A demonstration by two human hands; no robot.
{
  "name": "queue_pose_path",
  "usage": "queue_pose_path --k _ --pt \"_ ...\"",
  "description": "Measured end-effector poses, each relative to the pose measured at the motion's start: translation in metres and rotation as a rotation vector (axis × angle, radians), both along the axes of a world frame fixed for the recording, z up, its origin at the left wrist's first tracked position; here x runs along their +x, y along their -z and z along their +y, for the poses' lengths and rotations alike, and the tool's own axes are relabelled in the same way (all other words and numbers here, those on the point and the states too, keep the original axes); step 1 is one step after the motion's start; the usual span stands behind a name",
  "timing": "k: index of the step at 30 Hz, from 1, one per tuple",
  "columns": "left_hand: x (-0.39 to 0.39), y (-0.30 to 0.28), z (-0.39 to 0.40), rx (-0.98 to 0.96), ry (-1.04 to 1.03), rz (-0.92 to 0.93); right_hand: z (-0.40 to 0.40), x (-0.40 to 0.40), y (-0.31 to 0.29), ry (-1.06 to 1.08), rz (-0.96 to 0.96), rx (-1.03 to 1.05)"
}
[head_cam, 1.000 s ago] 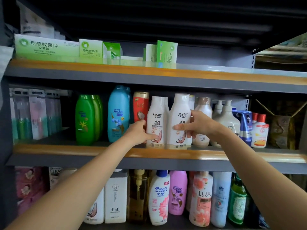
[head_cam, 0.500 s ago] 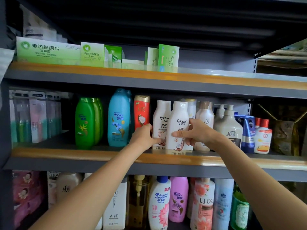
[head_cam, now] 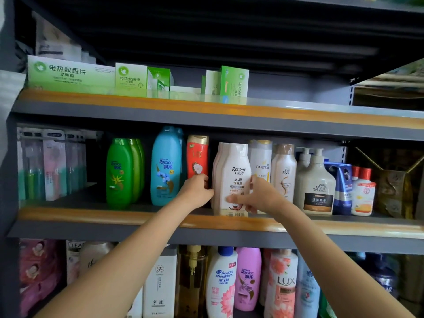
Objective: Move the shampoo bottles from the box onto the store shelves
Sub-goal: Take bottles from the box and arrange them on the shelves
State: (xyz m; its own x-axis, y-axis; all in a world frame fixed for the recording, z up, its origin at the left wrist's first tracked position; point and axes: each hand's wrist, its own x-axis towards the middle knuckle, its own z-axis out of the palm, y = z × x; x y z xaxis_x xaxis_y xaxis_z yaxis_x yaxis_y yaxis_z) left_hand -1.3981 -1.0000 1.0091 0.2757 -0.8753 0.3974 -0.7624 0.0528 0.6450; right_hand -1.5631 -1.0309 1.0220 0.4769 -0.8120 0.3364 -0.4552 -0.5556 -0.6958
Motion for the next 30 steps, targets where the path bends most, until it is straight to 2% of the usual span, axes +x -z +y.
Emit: queue_pose_path --k 3,9,14,21,24,30 --pt "-0.005 0.0 -0.004 0.083 0.051 -0.057 -0.002 0.002 0.0 0.001 0.037 0.038" --pt "-0.008 -0.001 -0.005 0.096 0.109 -0.097 0.002 0.011 0.0 -0.007 -0.014 0.074" --pt "-0.007 -0.005 0.001 0.075 0.169 -0.066 0.008 0.02 -0.002 0.086 0.098 -0.022" --pt "0.003 -0.006 0.01 0.212 0.269 0.003 0.01 0.019 -0.002 0.092 0.144 -0.035" --pt "0.005 -0.004 0.009 0.214 0.26 -0.072 0.01 0.017 -0.002 0.119 0.181 -0.066" --pt "0.006 -0.003 0.003 0.202 0.23 -0.068 0.011 0.017 -0.005 0.132 0.198 -0.066"
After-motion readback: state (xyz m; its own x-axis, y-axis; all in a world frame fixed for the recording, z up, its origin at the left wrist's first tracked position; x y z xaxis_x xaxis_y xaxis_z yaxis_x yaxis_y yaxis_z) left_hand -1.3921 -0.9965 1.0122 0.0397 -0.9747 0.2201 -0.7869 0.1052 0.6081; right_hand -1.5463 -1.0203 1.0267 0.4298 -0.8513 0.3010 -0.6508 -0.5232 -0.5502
